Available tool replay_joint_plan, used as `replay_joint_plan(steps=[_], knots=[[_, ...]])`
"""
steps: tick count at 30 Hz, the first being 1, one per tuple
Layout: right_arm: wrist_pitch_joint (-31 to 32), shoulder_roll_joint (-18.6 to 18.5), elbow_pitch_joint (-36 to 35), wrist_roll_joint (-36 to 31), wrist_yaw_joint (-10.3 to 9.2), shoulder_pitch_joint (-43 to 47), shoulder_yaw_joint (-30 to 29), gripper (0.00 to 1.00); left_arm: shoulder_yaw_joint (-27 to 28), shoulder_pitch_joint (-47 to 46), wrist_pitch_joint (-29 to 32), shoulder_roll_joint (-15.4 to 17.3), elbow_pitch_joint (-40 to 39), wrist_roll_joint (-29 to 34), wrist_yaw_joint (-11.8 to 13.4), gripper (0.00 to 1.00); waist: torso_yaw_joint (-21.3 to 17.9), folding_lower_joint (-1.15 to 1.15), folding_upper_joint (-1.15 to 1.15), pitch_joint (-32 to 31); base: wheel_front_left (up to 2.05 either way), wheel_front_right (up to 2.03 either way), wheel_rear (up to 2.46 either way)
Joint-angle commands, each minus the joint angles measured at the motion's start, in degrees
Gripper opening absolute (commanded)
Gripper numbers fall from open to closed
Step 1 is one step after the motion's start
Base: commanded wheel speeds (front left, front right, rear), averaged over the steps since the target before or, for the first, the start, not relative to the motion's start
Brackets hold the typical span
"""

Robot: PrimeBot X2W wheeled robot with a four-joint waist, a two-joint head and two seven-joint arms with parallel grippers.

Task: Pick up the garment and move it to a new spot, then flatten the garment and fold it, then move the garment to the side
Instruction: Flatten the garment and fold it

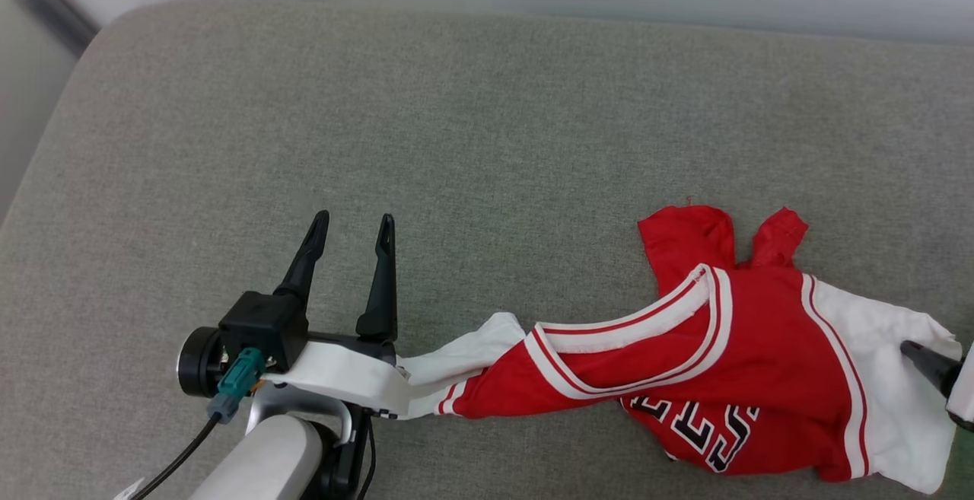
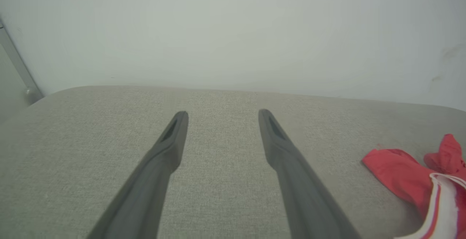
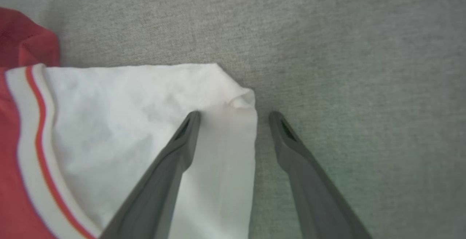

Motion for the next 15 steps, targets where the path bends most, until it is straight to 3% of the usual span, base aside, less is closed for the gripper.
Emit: replay_joint_plan(steps=[1,3,4,6,11,15], knots=[[0.94,0.41,2.22,0.95,-0.02,-0.35,0.52,1.0,0.37,-0.83,-0.38,-0.35,0.32,0.42,-0.28,1.0,0.67,-0.01,0.0,1.1,0.0,0.0,0.0],[1.85,0.77,4.21,1.24,-0.02,0.21,1.57,1.0,0.73,-0.92,-0.4,-0.66,0.86,0.51,-0.65,1.0,0.78,-0.01,0.0,1.3,0.0,0.0,0.0],[1.96,1.13,4.95,1.65,-0.01,0.39,1.86,0.48,0.89,-0.85,-0.41,-0.86,1.11,0.55,-0.87,1.0,0.81,-0.01,0.0,1.36,0.0,0.0,0.0],[1.58,1.41,5.47,2.46,-0.01,0.51,2.78,0.0,1.06,-0.61,-0.41,-1.01,1.67,0.65,-1.14,1.0,0.75,-0.01,0.0,1.23,0.0,0.0,0.0],[-1.64,-0.35,3.23,2.61,0.0,0.16,4.13,0.0,0.95,0.66,0.49,-0.24,3.68,-0.32,-2.38,1.0,-0.16,-0.01,0.0,-0.71,0.0,0.0,0.0],[-4.56,-1.43,-0.04,1.93,-0.02,0.7,5.12,0.0,0.62,1.05,5.52,2.48,5.08,-2.62,-4.71,1.0,-1.1,-0.01,0.0,-3.44,0.0,0.0,0.0]])
